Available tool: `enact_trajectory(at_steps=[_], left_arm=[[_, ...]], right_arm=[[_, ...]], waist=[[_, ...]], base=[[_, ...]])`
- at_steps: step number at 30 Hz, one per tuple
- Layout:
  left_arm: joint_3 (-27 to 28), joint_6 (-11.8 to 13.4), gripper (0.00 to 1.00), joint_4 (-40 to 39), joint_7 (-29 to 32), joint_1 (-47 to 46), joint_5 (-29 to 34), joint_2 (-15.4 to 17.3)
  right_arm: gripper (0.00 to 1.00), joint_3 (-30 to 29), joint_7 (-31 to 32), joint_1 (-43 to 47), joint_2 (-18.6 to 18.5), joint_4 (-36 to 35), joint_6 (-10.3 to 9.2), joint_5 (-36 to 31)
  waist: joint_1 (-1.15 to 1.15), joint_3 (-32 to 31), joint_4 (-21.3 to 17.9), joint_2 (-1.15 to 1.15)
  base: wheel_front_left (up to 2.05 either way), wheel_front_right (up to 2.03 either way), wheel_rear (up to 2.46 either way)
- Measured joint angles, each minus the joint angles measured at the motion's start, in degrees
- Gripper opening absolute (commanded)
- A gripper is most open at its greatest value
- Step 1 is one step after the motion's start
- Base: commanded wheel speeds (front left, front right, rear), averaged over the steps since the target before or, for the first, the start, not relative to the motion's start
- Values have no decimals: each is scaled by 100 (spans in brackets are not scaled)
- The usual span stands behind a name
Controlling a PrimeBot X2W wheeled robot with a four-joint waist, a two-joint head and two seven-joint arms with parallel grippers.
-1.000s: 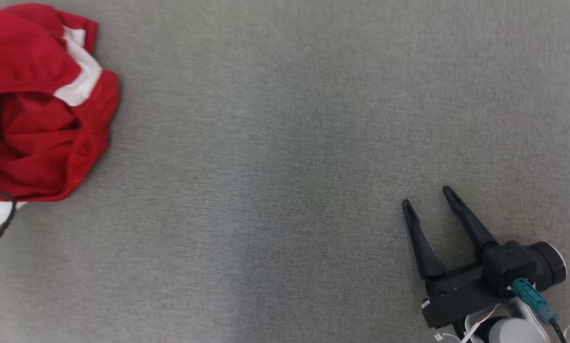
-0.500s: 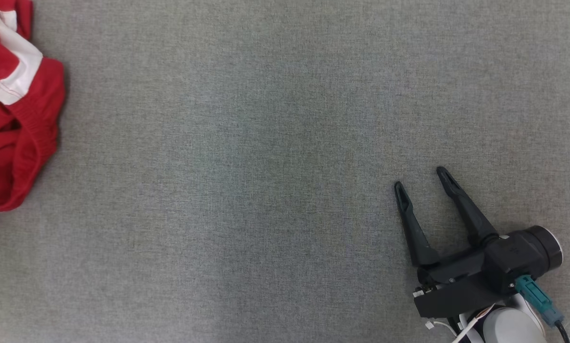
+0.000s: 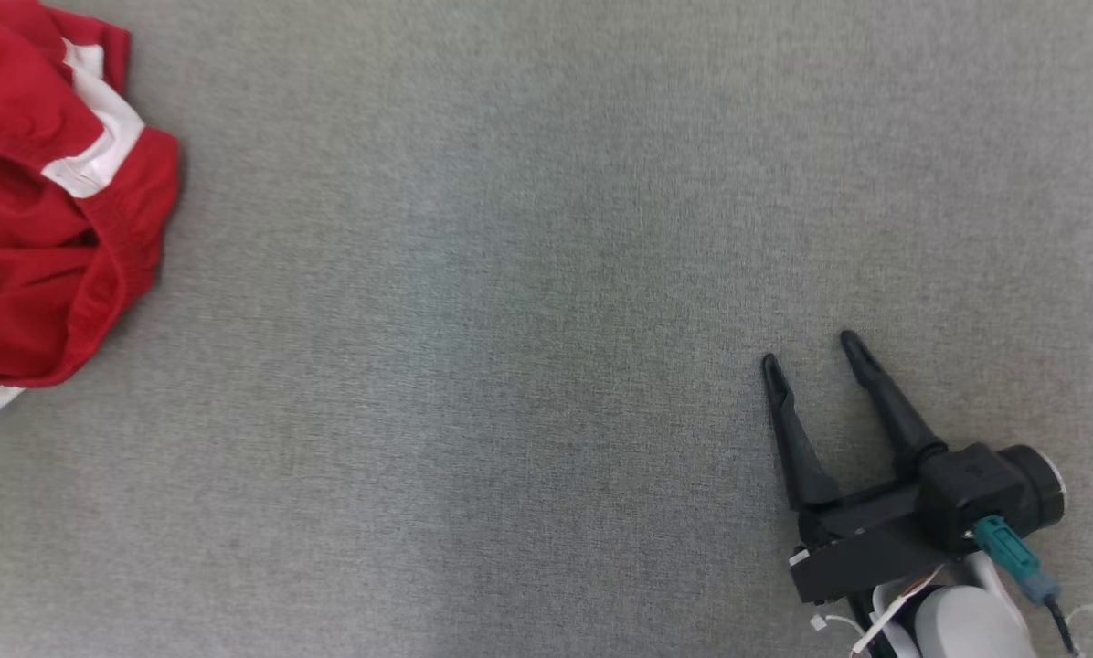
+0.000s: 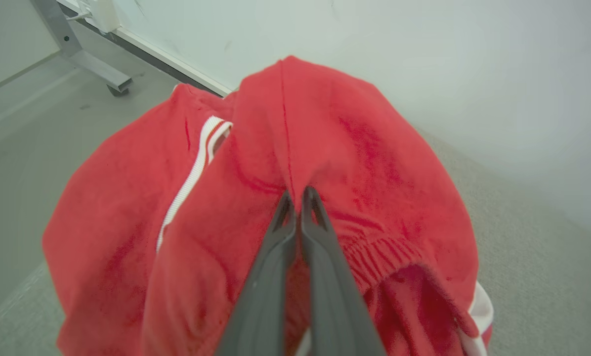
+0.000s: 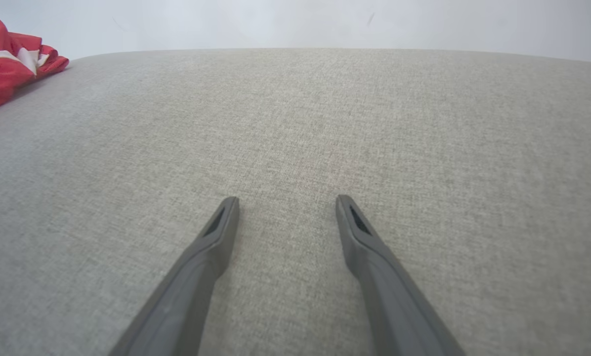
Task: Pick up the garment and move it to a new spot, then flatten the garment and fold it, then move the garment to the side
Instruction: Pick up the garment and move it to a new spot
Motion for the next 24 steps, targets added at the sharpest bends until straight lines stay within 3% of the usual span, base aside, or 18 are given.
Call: enact_trajectory(at_steps=[6, 11, 15, 20, 24], left_arm=[[-93, 0, 0, -481, -42, -115, 56, 44], [-309, 146, 0, -999, 155, -198, 200, 52], [-503, 87, 0, -1276, 309, -389, 203, 29], [-813, 23, 0, -1451, 509, -469, 230, -118], [-1083, -112, 0, -1569, 616, -570, 111, -417]], right_arm=[[100, 75, -153, -2, 134, 393, 1, 114], [100, 123, -310, 48, 224, 716, 1, 241], [100, 121, -421, 117, 279, 921, 1, 331], [100, 126, -517, 310, 314, 1148, 1, 465], [100, 160, -569, 448, 322, 1256, 1, 592]], waist=[[0, -387, 61, 1], [0, -804, 63, 1], [0, -1176, 21, 0], [-1, -1662, -96, 0], [-1, -2027, -260, 0]], base=[[0, 0, 0], [0, 0, 0], [0, 0, 0], [0, 0, 0], [0, 0, 0]])
